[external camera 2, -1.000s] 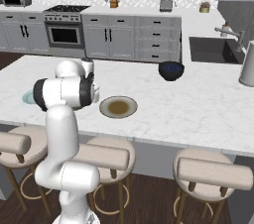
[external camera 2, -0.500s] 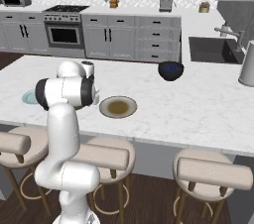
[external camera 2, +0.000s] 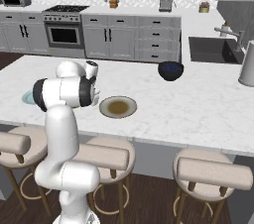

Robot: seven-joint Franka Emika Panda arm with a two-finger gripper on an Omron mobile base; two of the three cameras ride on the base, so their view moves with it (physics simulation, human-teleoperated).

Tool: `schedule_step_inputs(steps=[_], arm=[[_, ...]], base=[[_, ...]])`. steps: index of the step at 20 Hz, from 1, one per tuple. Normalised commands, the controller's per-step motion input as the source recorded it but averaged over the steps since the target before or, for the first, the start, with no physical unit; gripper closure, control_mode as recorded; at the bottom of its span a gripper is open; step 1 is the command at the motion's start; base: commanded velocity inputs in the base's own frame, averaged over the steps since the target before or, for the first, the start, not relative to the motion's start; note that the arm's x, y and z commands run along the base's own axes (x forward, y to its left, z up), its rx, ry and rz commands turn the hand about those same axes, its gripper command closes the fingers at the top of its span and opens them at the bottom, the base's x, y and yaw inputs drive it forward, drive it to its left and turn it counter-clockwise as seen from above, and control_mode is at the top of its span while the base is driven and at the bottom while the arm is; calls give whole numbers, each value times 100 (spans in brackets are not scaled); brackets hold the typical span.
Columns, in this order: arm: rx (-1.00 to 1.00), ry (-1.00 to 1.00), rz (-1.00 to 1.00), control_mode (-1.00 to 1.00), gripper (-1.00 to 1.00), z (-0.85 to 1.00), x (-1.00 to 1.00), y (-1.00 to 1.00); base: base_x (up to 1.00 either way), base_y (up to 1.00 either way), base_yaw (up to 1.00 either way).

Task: Pick the chicken drumstick and mushroom from their plates and place them in the bowl. Then put the bowl in the fridge.

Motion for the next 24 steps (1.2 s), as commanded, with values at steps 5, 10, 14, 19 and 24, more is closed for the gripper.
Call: schedule_step_inputs(steps=[5, 10, 14, 19, 24], arm=[[13, -11, 0, -100, 100, 84, -98, -55], [0, -1, 0, -100, 100, 81, -100, -95], [-1, 0, 0, -100, 100, 49, -100, -91], [-5, 2, 0, -100, 100, 15, -97, -57], [-4, 2, 0, -100, 100, 12, -78, -58]], base=[[0, 0, 0], [0, 0, 0], [0, 0, 0], [0, 0, 0], [0, 0, 0]])
